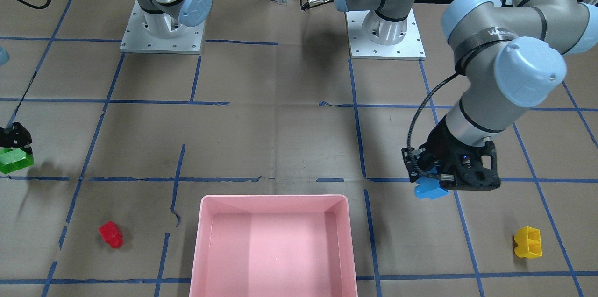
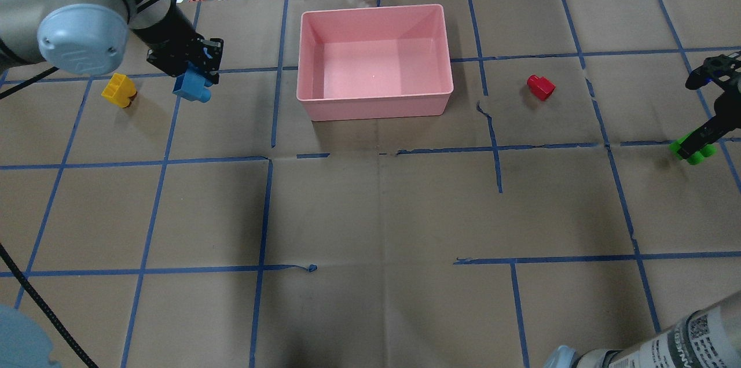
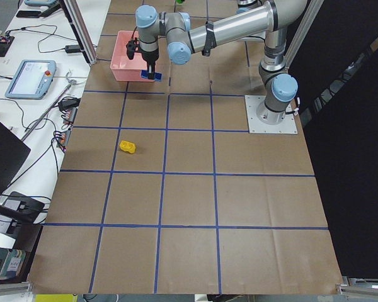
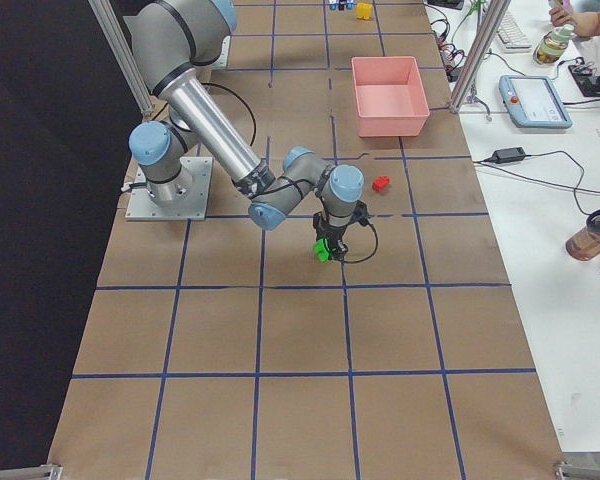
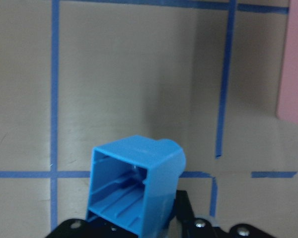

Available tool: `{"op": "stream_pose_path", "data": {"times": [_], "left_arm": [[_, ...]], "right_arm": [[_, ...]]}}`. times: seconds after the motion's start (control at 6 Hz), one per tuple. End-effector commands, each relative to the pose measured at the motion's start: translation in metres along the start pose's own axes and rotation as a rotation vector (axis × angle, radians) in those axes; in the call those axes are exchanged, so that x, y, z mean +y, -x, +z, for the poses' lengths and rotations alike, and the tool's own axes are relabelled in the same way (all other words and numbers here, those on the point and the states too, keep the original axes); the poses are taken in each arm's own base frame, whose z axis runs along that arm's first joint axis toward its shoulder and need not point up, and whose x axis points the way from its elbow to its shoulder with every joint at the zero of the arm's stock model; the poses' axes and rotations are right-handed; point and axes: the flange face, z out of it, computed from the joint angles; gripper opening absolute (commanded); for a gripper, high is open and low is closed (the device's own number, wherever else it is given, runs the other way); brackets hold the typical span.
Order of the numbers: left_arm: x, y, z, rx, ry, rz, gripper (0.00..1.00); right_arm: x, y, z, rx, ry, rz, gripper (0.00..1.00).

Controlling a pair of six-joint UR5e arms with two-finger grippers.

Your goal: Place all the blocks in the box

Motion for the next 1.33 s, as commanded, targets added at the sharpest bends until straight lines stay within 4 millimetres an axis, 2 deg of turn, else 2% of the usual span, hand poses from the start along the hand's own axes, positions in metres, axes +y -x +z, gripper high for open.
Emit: {"op": "stream_pose_path", "data": {"times": [0.0,0.17,0.33,0.5,0.67,0.83,1.0,1.17], "left_arm": [[-0.019,-0.078,0.009,-0.054,-0.056,0.043,0.00],[-0.022,-0.104,0.030,-0.047,-0.054,0.078,0.00],[-0.032,-0.131,0.063,-0.039,-0.102,0.120,0.00],[-0.040,-0.160,0.094,-0.029,-0.167,0.169,0.00],[-0.045,-0.170,0.122,-0.026,-0.166,0.185,0.00],[-0.044,-0.176,0.132,-0.032,-0.155,0.193,0.32],[-0.038,-0.174,0.129,-0.060,-0.163,0.194,0.99],[-0.037,-0.172,0.117,-0.062,-0.175,0.189,1.00]], "right_arm": [[-0.015,0.027,-0.084,-0.029,-0.064,0.111,0.33],[-0.033,0.061,-0.120,-0.024,-0.068,0.148,0.33],[-0.046,0.091,-0.156,-0.040,-0.057,0.220,0.33],[-0.062,0.117,-0.182,-0.064,-0.033,0.283,0.33],[-0.076,0.138,-0.202,-0.093,0.005,0.346,0.33],[-0.081,0.142,-0.205,-0.103,0.020,0.353,0.33],[-0.081,0.143,-0.205,-0.102,0.021,0.351,0.33],[-0.083,0.144,-0.205,-0.105,0.019,0.362,0.33]]}}
